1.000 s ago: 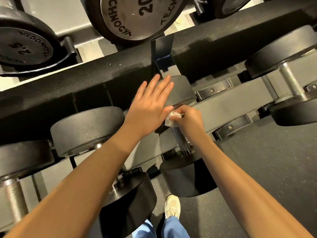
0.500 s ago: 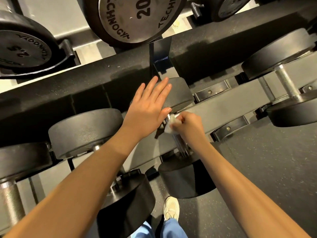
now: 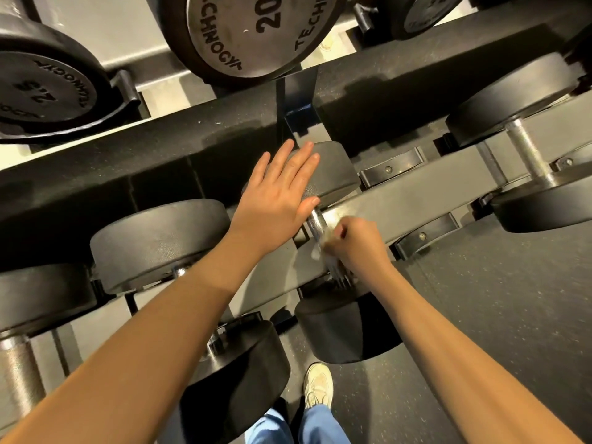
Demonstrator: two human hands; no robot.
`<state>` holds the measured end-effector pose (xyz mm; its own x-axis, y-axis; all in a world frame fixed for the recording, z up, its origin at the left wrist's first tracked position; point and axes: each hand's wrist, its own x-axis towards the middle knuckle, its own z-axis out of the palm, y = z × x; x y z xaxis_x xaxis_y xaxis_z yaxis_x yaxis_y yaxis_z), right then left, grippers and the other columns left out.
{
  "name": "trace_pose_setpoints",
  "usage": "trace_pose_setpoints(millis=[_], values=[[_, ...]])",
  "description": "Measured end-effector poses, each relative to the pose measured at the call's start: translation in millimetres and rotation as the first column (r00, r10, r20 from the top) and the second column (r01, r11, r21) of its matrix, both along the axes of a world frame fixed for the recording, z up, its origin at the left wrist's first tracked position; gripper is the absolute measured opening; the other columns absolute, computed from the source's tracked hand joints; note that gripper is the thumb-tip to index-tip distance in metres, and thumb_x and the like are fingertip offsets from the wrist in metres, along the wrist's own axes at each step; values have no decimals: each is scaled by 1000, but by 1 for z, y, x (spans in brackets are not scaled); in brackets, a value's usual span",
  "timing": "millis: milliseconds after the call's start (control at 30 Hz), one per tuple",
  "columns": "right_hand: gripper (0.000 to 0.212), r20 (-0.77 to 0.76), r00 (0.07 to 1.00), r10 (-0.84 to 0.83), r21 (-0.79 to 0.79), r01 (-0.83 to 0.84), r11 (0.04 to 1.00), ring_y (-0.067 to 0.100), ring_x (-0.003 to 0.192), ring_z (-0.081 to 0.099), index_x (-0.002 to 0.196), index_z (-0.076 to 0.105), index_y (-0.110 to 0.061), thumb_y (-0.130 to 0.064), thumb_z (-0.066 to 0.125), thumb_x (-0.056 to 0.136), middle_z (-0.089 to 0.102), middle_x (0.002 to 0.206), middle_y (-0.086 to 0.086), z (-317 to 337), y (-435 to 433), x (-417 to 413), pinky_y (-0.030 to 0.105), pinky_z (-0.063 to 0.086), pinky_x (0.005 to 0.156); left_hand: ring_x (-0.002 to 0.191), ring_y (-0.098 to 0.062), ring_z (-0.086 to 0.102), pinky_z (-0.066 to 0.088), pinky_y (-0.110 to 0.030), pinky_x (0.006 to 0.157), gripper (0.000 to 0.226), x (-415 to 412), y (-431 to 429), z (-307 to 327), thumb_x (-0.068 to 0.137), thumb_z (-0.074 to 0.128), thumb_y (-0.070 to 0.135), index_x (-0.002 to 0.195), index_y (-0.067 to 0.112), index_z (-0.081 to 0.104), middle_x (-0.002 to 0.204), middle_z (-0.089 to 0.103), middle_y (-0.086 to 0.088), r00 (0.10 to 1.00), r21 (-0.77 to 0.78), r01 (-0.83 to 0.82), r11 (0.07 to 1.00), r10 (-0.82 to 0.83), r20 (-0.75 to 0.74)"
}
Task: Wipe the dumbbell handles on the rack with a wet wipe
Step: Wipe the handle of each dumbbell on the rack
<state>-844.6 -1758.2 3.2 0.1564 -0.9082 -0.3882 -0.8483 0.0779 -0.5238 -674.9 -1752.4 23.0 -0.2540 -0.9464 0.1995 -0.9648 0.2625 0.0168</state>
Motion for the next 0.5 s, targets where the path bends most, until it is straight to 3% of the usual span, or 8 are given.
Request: trace_pose_setpoints(millis=[100, 167, 333, 433, 500], values=[[11, 214, 960, -179, -3, 184, 983, 15, 69, 55, 81, 61, -13, -21, 69, 81, 58, 72, -3, -2, -7, 16, 30, 45, 60, 146, -29, 17, 15, -47, 118, 62, -1, -1, 1, 98, 25, 43, 149, 9, 26, 157, 24, -10, 1000, 24, -7, 1000, 7, -19], [12, 248, 944, -216, -12, 225, 974, 14, 69, 55, 82, 62, -14, -22, 70, 80, 58, 72, -5, -4, -6, 18, 30, 44, 61, 147, -28, 15, 12, -46, 118, 64, 0, -2, 2, 97, 23, 45, 150, 11, 25, 158, 21, -9, 999, 50, -10, 999, 12, -34], [11, -57, 998, 1, 10, -1, 1000, 23, 68, 49, 74, 54, -11, -12, 64, 78, 54, 73, 5, 4, 8, 2, 30, 37, 55, 147, -27, 12, 10, -46, 118, 65, 0, -3, 2, 96, 21, 47, 151, 13, 22, 159, 18, -7, 999, 80, -8, 997, 11, -32], [3, -228, 969, 95, 28, -91, 995, 25, 73, 48, 84, 58, -7, -9, 59, 81, 50, 78, 6, 9, 16, -4, 28, 38, 61, 148, -26, 6, 6, -44, 118, 64, 0, -2, 5, 98, 19, 48, 152, 16, 14, 161, 10, -4, 1000, 117, -17, 993, 17, -6], [10, -258, 962, 91, 45, -82, 996, 26, 76, 51, 90, 60, -6, -6, 55, 82, 51, 82, 8, 11, 19, -3, 30, 42, 64, 148, -25, -2, 2, -43, 119, 62, -1, -2, 8, 101, 21, 47, 153, 18, 7, 162, 1, -2, 1000, 165, -23, 986, 24, -7]])
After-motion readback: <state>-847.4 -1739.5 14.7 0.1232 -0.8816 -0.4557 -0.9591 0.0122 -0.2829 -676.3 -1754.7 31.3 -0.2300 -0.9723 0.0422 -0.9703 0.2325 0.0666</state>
